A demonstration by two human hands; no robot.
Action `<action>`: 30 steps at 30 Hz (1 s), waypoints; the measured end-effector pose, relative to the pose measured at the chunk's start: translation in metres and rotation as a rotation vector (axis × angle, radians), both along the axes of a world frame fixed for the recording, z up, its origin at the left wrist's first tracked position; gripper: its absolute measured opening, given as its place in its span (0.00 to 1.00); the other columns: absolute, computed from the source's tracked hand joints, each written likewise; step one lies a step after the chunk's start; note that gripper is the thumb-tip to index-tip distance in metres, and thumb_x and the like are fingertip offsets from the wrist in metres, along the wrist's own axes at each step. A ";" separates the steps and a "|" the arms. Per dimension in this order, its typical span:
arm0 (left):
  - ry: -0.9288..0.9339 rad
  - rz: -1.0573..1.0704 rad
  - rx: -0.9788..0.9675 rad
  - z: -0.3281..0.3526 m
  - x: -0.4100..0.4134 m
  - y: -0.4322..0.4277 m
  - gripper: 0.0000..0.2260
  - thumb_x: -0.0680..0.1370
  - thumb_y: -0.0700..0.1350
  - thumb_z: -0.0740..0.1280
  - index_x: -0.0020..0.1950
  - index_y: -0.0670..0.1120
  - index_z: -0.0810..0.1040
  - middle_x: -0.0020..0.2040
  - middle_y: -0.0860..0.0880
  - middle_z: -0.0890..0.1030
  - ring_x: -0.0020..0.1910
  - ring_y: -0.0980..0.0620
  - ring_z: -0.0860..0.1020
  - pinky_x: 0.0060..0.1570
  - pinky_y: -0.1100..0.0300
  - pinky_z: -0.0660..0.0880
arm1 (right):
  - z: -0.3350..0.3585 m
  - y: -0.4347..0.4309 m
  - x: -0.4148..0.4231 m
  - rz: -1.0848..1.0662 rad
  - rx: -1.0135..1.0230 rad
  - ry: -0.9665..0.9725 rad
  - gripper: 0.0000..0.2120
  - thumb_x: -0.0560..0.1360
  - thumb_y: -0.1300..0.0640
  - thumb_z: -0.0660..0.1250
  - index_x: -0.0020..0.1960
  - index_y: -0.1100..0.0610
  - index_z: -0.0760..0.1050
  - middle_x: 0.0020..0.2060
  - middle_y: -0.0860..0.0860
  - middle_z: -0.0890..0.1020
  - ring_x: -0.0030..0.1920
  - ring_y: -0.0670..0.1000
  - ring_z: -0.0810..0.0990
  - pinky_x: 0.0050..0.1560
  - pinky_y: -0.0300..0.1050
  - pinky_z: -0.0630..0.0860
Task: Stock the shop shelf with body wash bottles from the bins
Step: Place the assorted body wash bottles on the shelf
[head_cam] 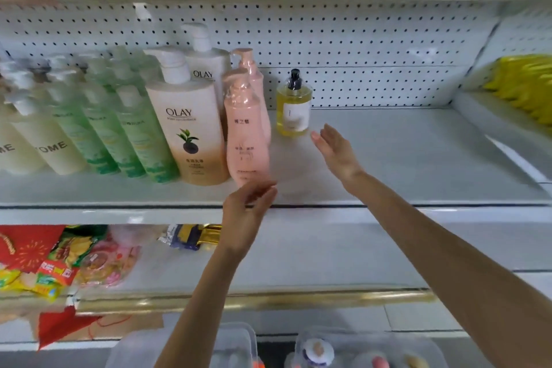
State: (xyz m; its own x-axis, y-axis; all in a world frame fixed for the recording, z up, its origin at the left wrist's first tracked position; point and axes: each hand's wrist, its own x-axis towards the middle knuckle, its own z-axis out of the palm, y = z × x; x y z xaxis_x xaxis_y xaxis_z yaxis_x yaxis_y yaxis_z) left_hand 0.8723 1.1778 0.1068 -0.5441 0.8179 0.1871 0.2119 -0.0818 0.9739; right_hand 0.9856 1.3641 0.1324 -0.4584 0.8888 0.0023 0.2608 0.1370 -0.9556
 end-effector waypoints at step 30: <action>-0.484 -0.188 -1.060 -0.383 0.151 -0.179 0.16 0.74 0.54 0.72 0.58 0.56 0.72 0.58 0.56 0.77 0.56 0.61 0.76 0.63 0.56 0.71 | -0.449 -0.250 0.204 -0.224 -0.761 -0.380 0.14 0.73 0.53 0.71 0.57 0.54 0.77 0.46 0.48 0.82 0.42 0.47 0.81 0.45 0.36 0.75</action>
